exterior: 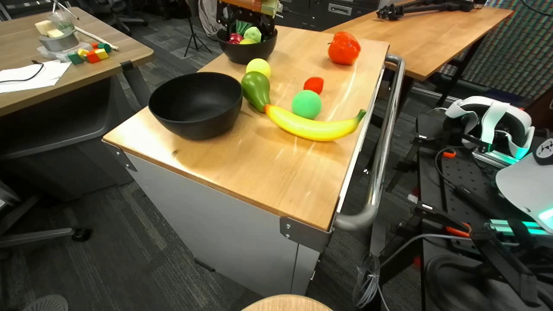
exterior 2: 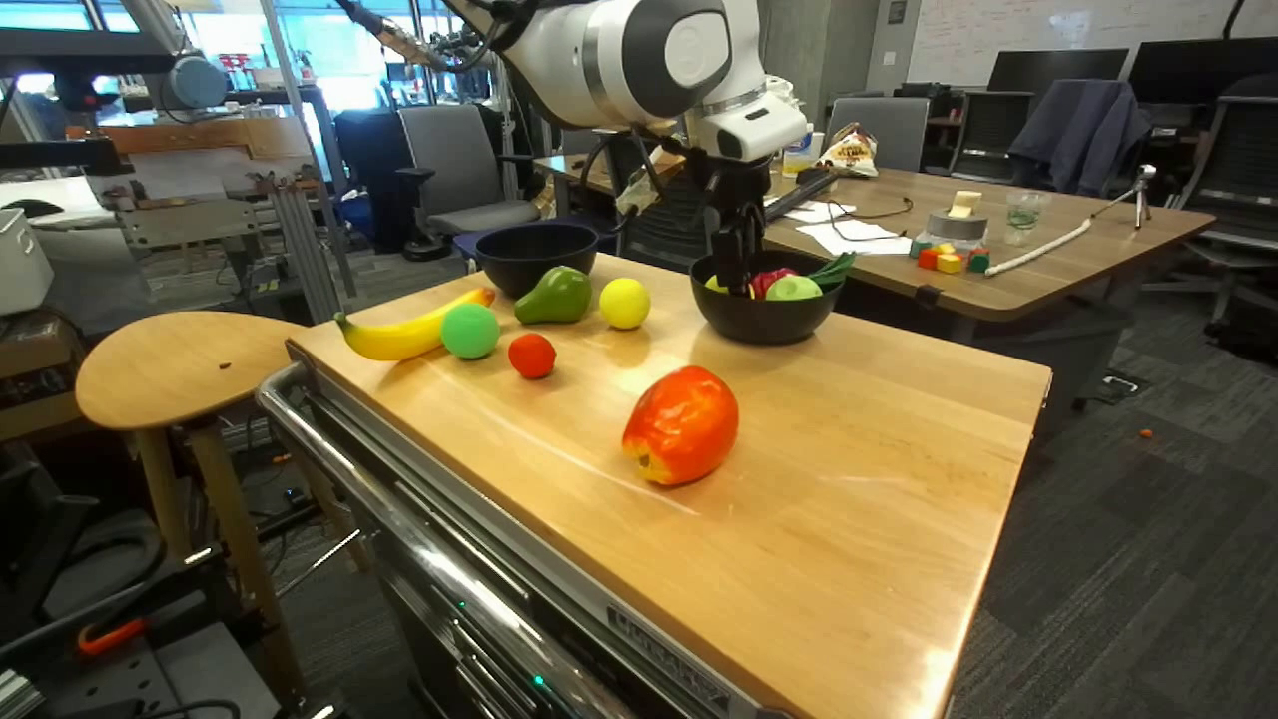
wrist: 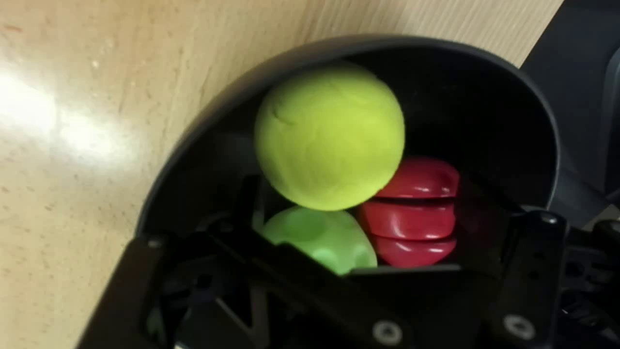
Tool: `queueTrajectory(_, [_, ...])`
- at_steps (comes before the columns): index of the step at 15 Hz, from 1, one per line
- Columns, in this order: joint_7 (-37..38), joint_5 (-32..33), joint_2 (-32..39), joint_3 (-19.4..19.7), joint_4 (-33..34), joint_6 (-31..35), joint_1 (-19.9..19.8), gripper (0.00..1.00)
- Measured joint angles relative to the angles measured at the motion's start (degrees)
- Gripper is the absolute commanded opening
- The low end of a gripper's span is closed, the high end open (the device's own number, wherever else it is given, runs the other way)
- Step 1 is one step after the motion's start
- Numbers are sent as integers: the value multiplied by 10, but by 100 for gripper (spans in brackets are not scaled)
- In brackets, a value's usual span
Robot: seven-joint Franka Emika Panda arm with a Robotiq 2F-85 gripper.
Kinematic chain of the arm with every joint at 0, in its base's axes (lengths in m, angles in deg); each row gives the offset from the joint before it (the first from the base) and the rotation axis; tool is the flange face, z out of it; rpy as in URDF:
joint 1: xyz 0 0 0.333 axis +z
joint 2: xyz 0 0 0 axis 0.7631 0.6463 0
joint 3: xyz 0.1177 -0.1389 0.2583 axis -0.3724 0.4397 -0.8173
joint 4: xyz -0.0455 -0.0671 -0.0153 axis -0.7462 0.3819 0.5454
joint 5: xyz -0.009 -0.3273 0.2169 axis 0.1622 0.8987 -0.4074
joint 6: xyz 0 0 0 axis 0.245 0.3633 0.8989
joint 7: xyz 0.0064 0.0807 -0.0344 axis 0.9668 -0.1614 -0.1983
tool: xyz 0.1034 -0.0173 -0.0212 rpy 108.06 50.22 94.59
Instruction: Take the fruit and vegetable toys out of the black bowls and put them on the counter
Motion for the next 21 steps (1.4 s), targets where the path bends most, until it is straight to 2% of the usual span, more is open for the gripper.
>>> queueTrajectory(3, [4, 8, 1, 1, 0, -2, 4, 95])
queueTrajectory(4, [5, 11, 2, 1, 0, -3, 5, 90])
queueTrajectory(6, [6, 16, 3, 2, 0, -8, 8, 63])
queueTrajectory(8, [7, 18, 4, 2, 0, -13, 10, 45])
queueTrajectory(10, [9, 25, 6, 2, 0, -16, 12, 33])
queueTrajectory(13, [14, 34, 6, 4, 1, -17, 15, 26])
queueTrajectory(18, [16, 34, 2, 5, -1, -18, 12, 26])
queueTrajectory(21, [11, 27, -31, 6, -18, -13, -3, 26])
